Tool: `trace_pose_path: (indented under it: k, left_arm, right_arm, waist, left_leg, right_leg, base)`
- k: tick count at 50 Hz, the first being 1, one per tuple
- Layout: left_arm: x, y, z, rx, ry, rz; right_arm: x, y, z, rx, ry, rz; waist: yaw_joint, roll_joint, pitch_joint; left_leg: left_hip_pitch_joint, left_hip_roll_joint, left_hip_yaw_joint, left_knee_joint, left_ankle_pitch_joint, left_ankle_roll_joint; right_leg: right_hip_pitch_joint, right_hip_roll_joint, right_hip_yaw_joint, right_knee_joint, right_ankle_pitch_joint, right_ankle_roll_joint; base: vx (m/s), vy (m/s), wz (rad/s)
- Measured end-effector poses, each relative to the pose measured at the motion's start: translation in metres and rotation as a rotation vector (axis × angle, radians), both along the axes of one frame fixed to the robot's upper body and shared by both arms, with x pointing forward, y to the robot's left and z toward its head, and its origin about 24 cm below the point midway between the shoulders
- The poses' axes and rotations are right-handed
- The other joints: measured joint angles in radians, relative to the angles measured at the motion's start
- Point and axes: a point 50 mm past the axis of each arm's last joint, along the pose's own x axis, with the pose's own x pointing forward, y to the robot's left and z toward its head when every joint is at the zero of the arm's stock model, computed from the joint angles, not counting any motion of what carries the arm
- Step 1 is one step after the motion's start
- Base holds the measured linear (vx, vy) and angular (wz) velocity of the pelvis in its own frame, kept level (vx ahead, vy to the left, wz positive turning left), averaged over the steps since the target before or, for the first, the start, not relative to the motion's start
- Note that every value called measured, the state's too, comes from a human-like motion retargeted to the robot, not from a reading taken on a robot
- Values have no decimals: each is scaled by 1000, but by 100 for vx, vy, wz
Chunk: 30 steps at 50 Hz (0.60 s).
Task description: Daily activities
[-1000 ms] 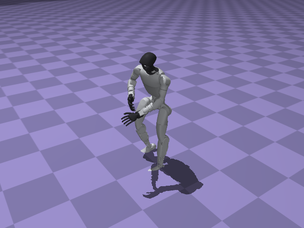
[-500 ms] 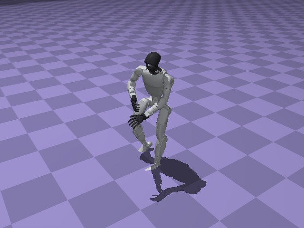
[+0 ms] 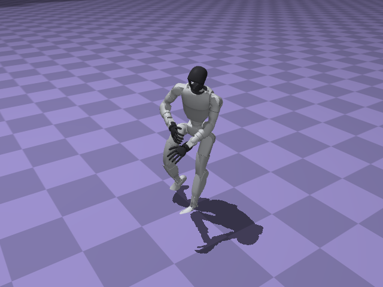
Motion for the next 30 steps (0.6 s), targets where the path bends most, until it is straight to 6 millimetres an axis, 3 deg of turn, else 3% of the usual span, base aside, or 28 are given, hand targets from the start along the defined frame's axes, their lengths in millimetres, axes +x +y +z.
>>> trace_pose_path:
  k: [18, 30]
  left_arm:
    - [-4, -11, -7, 48, 15, -53]
    - [-7, -17, -10, 63, 22, -83]
  right_arm:
    - [1, -2, 1, -38, -98, -79]
    - [0, -1, -3, -77, -100, -59]
  waist:
    - [-1, 3, -10]
    - [6, -14, -14]
  left_leg:
    - [4, -28, 6, -1, 33, 0]
    - [2, -49, 5, -1, 56, 0]
  right_leg:
    - [-13, -10, 31, 33, 108, 5]
    - [-30, -14, 77, 46, 196, 55]
  base:
    - [-1, 1, 10]
    - [-1, 1, 5]
